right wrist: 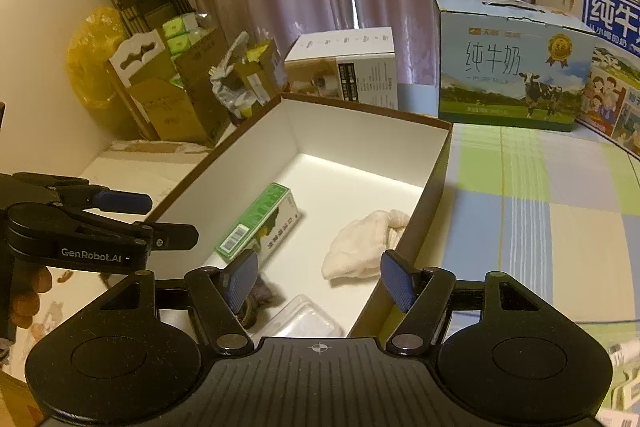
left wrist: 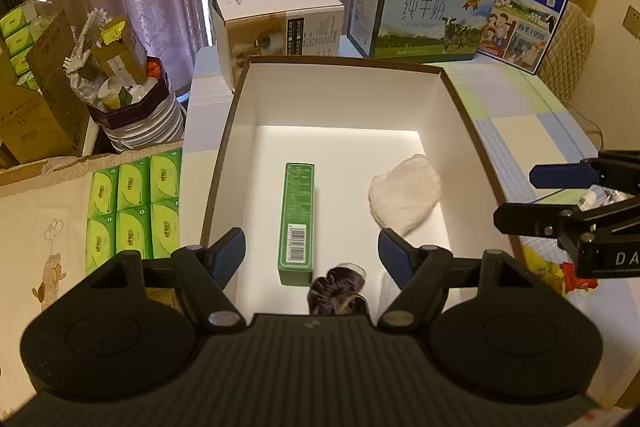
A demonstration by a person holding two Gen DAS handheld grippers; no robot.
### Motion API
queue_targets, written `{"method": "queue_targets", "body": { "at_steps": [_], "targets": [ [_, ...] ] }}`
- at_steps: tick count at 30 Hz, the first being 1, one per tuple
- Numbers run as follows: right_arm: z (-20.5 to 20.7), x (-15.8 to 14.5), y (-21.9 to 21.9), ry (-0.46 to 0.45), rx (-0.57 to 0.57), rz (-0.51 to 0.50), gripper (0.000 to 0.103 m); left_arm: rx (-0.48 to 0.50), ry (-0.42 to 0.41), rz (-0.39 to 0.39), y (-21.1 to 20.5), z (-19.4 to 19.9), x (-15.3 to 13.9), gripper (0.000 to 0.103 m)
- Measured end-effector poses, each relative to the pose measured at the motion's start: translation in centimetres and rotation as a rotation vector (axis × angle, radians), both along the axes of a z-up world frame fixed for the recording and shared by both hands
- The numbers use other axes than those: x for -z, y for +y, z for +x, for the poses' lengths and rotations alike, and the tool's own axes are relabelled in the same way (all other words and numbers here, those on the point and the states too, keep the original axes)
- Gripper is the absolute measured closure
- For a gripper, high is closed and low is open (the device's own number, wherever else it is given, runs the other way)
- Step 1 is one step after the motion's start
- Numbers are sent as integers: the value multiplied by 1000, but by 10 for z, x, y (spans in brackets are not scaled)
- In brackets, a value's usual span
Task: Organize objects
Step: 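Open both tools to drop the green box and towel in the box, then move both tools back toward the yellow snack packet and red candy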
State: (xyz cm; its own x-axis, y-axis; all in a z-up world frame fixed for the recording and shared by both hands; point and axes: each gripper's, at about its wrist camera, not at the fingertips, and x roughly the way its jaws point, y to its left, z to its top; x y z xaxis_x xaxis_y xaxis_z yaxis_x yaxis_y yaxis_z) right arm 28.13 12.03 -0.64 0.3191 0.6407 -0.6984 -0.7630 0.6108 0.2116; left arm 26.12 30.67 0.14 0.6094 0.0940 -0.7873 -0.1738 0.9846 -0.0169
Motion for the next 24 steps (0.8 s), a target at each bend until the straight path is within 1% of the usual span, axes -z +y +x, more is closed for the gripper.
{"method": "queue_targets", "body": {
  "at_steps": [12,17,24],
  "targets": [
    [-28,-16,-49,23,10,60,37,-24,-47,-22,-39,-41,-19,29],
    [-36,-20,-74,31,24,82,37,-32,-47,-21,-57,-57,-22,28],
    [-42,-18,-114,51,37,88,37,-22,-51,-34,-89,-75,-25,28]
  ]
}}
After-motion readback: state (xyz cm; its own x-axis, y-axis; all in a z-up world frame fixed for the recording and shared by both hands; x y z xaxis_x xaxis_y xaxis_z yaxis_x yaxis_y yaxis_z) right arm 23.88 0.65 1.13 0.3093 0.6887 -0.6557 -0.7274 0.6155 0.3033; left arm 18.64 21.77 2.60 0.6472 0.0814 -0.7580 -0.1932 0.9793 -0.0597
